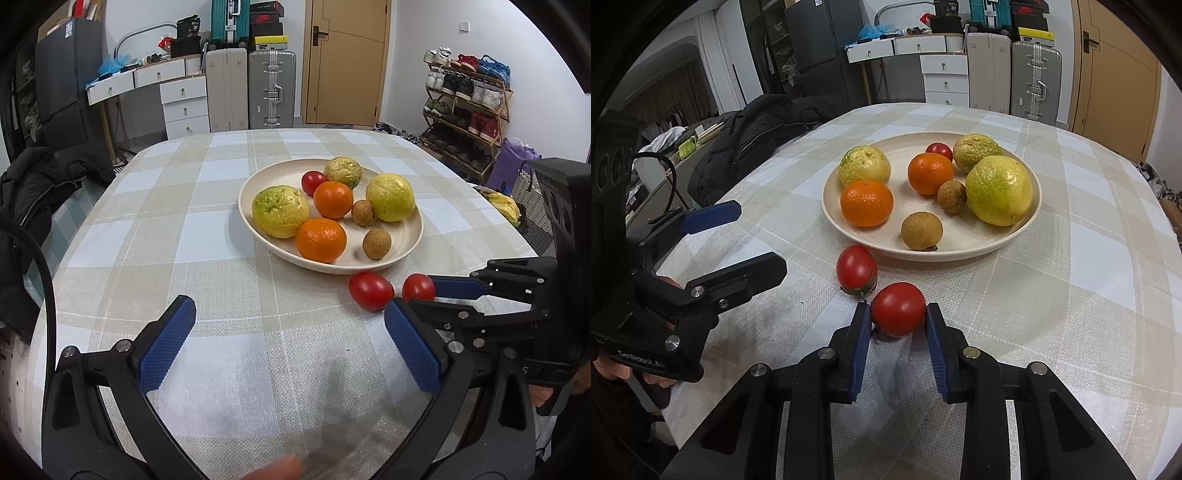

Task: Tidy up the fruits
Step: 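Grasp a red tomato with the right gripper, then grasp the other red tomato with the left gripper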

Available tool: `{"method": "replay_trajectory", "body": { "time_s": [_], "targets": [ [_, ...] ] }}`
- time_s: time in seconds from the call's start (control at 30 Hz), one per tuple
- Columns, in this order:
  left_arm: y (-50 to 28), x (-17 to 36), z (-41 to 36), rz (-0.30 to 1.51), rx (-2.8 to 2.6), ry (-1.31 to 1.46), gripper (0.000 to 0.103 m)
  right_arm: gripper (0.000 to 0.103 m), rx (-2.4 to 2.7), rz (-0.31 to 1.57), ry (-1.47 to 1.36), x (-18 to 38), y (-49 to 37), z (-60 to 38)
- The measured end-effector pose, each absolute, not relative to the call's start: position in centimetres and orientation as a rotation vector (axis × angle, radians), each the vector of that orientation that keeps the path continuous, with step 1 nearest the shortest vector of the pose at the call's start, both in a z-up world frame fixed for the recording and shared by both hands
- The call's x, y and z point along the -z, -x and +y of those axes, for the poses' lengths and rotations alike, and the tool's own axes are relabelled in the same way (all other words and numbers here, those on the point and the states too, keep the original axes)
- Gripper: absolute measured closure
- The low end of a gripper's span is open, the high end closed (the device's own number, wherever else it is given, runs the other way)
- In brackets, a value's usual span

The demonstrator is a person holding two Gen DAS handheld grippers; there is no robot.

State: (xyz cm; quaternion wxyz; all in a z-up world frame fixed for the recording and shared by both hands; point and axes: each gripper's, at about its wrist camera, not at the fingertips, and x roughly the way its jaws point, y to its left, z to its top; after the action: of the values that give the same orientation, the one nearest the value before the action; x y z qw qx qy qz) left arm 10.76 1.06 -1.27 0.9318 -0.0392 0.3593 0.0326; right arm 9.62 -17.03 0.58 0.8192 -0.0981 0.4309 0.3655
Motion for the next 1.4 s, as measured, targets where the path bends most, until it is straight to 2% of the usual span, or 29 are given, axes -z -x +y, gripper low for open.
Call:
{"method": "replay_trajectory", "body": {
  "time_s": [0.47, 0.57, 0.73, 0.9, 1.0, 1.17, 1.23, 1.4],
  "targets": [
    [-11.6, 1.9, -1.4, 0.798, -0.012, 0.024, 0.002, 0.073, -0.765, 0.870, 0.141, -2.8, -10.3, -19.7],
    [-12.0, 2.2, -2.2, 0.811, 0.009, -0.012, 0.005, 0.073, -0.756, 0.869, 0.136, -2.9, -10.5, -20.1],
    [-13.0, 3.1, -3.6, 0.865, 0.050, -0.067, 0.019, 0.073, -0.754, 0.859, 0.131, -3.3, -10.5, -20.5],
    [-14.1, 3.6, -4.2, 0.891, 0.070, -0.068, 0.020, 0.073, -0.747, 0.848, 0.120, -3.7, -10.5, -21.2],
    [-14.8, 3.9, -4.1, 0.908, 0.082, -0.043, 0.027, 0.073, -0.744, 0.847, 0.114, -3.8, -10.6, -21.4],
    [-15.8, 4.2, -4.2, 0.923, 0.119, -0.028, 0.042, 0.073, -0.744, 0.851, 0.113, -3.7, -10.6, -21.4],
    [-16.1, 4.2, -4.3, 0.918, 0.126, -0.029, 0.051, 0.073, -0.745, 0.852, 0.117, -3.6, -10.6, -21.3],
    [-16.4, 4.1, -4.5, 0.910, 0.143, -0.030, 0.064, 0.073, -0.741, 0.852, 0.119, -3.6, -10.6, -21.4]
  ]
}}
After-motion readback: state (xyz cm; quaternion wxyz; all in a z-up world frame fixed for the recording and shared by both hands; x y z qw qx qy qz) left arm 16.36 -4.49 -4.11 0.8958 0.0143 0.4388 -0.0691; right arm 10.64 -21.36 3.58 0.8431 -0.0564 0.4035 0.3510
